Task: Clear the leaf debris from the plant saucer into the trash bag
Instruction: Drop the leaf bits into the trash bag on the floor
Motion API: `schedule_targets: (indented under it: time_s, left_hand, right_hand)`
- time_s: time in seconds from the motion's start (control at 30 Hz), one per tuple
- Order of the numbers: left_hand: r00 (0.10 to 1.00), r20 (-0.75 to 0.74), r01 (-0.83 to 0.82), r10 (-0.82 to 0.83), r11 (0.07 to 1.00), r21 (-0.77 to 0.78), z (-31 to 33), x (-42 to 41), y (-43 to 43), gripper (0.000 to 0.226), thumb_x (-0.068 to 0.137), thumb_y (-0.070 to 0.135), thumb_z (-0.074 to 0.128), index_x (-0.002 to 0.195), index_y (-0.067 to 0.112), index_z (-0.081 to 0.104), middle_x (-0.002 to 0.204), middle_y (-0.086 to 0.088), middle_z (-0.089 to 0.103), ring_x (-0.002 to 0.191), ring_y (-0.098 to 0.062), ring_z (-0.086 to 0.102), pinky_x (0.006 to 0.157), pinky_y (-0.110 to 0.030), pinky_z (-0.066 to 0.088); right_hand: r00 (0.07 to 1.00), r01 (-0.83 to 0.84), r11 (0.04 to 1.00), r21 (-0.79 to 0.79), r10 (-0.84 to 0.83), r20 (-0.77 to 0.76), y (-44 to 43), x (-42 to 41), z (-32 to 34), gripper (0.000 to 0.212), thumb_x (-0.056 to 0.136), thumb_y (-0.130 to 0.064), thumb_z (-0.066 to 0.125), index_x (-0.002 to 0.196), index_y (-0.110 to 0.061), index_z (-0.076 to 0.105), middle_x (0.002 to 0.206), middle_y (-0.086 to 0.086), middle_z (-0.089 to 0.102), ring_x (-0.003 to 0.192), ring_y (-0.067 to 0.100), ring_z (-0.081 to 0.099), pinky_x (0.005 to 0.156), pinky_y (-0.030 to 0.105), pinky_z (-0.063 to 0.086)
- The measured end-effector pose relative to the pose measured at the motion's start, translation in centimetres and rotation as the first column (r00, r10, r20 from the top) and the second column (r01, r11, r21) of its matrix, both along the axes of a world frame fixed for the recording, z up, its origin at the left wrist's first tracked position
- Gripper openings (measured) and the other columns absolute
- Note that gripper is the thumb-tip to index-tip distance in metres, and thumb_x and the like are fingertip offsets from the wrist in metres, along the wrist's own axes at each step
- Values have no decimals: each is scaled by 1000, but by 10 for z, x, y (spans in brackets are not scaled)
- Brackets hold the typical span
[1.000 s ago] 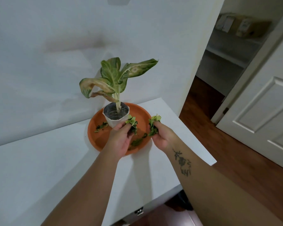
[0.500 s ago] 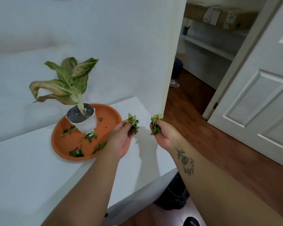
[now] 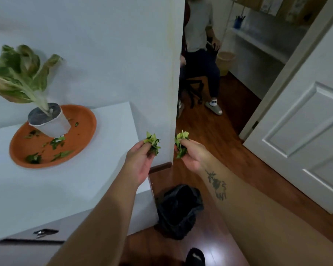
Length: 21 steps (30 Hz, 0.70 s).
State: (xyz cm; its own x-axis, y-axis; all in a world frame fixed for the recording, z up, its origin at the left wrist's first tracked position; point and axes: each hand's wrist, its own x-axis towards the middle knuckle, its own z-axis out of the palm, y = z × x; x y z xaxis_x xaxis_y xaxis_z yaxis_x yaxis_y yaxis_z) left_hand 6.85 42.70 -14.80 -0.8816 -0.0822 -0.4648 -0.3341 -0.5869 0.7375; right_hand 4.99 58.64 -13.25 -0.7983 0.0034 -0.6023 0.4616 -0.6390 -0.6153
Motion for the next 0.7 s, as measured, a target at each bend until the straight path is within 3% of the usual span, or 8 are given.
schedule_targets:
  time_s: [0.07,0.17,0.33,0.53,0.7]
  left_hand:
    - [1000,20,-2,2,1000,3,-4,4,22,32,95,1,54,126,-6,57,114,-17,68,92,-17,67,72,-20,57]
    - [999,43,3,-3,1000,-1,-11,8,49,31,96,0,52,126,-7,57,108,-16,69,86,-15,69,68,-19,56]
    - [996,88,7,-8,1000,9,-25,12,73,26,96,-2,50,120,-7,59,102,-16,71,76,-13,74,64,-19,56]
    - [986,161,46,-44,999,-8,-61,17,86,30,96,-1,52,124,-7,56,116,-23,68,98,-22,70,80,-25,58]
    - [976,218,16,-13,1000,-14,-90,20,95,22,95,-4,52,114,-4,62,101,-18,72,82,-17,73,71,-24,59]
  right_hand:
    - [1000,-4,1000,6,4,13,21,3,-2,8,93,4,52,94,3,60,107,19,62,86,20,60,73,26,53]
    - [999,-5,1000,8,5,31,45,5,-8,10,93,4,53,88,1,60,91,14,62,79,19,59,69,25,53]
    - [999,-3,1000,12,2,45,63,7,-23,15,94,5,50,83,-3,57,86,12,61,75,18,57,66,25,51]
    - [994,-25,1000,16,23,110,72,5,-55,17,93,5,49,81,0,60,79,13,62,66,17,58,54,20,54]
    - [984,-18,1000,12,16,176,75,7,-88,20,93,6,49,77,2,59,72,15,60,57,19,60,44,20,53]
